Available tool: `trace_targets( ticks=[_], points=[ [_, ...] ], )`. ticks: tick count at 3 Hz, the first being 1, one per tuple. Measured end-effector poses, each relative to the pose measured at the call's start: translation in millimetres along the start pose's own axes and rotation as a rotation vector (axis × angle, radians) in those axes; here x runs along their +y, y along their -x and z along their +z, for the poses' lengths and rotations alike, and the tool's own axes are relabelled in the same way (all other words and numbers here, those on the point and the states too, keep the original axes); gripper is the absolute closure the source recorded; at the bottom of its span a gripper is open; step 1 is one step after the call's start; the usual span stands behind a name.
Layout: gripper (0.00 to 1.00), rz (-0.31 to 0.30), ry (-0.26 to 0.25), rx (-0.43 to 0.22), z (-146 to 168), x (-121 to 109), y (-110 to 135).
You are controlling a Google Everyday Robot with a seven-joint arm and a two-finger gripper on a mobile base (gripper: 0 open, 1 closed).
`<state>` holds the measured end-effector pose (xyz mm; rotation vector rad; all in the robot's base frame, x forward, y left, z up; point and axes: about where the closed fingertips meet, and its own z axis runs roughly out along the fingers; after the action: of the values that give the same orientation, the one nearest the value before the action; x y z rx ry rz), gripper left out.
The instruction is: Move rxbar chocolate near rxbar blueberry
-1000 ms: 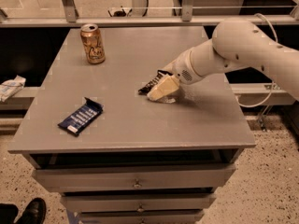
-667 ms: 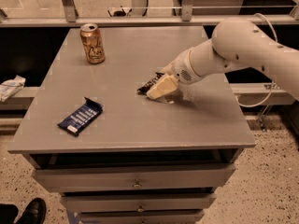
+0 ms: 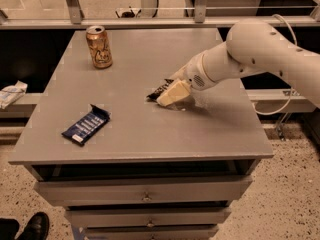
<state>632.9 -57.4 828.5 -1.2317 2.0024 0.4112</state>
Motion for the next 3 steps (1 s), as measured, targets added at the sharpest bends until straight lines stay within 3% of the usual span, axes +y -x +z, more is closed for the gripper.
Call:
trace_targets(
  ticks=[2,3],
  points=[
    [1.0,-0.025,0.063,-0.037,19.5,17.3,22.8],
    [1.0,-0.057,0.139,-0.084,42.7,37.8,49.1]
  ],
)
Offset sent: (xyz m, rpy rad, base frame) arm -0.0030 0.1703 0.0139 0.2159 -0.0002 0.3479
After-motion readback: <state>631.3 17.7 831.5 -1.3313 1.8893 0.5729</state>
